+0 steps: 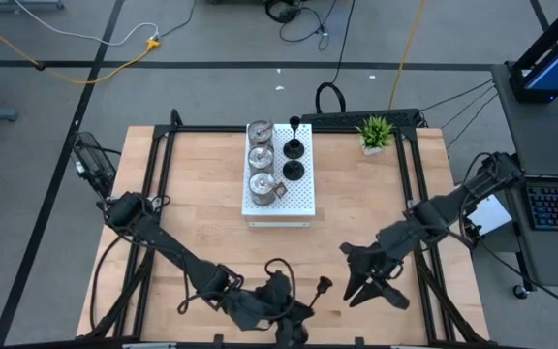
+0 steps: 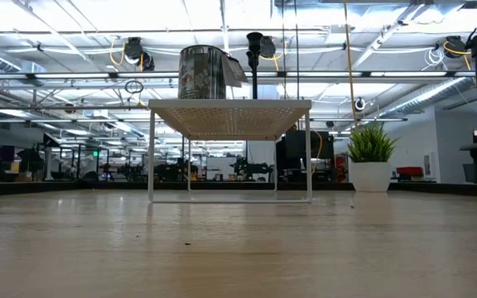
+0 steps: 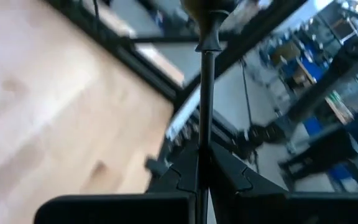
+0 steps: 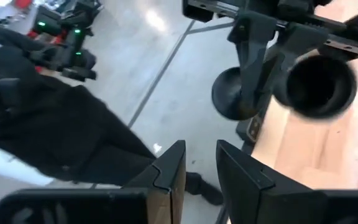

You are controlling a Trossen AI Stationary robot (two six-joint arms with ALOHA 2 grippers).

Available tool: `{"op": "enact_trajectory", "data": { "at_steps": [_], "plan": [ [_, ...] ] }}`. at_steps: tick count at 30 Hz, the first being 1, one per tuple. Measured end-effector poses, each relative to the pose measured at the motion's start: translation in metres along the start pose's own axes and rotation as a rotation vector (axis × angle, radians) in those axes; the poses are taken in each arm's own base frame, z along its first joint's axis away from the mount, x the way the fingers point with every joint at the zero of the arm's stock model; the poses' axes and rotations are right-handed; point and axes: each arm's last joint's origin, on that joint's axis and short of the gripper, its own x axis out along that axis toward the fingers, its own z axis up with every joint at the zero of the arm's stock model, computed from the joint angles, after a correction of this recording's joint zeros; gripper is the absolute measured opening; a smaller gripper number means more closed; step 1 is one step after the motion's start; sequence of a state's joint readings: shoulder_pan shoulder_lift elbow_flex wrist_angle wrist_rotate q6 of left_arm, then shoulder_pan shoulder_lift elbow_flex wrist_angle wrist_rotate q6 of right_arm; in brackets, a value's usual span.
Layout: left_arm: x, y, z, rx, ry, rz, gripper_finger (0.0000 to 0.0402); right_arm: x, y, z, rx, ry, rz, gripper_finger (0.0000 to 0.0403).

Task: Pick & Place candle stick holders
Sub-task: Put the black candle holder on the shelf aligned with the other black candle holders

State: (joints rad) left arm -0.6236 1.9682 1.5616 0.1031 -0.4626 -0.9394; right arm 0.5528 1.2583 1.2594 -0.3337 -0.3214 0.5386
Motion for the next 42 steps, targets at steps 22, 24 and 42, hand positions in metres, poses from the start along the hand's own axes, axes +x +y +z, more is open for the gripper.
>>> {"op": "enact_trajectory", "data": {
  "at_steps": [22,24,42],
  "plan": [
    [-0.035,-0.015,0.077,0.445,-0.437,0.261,0.0014,-0.03,-0.005,0.033,-0.408,-0.448,-0.492,0.0082],
    [-0.037,-0.012,0.086,0.467,-0.446,0.275,0.0014,-0.037,-0.01,0.037,-0.413,-0.466,-0.523,0.0089],
    [-0.028,0.014,0.126,0.494,-0.465,0.322,0.0014,-0.062,-0.046,0.059,-0.428,-0.512,-0.554,0.0192]
  ]
}}
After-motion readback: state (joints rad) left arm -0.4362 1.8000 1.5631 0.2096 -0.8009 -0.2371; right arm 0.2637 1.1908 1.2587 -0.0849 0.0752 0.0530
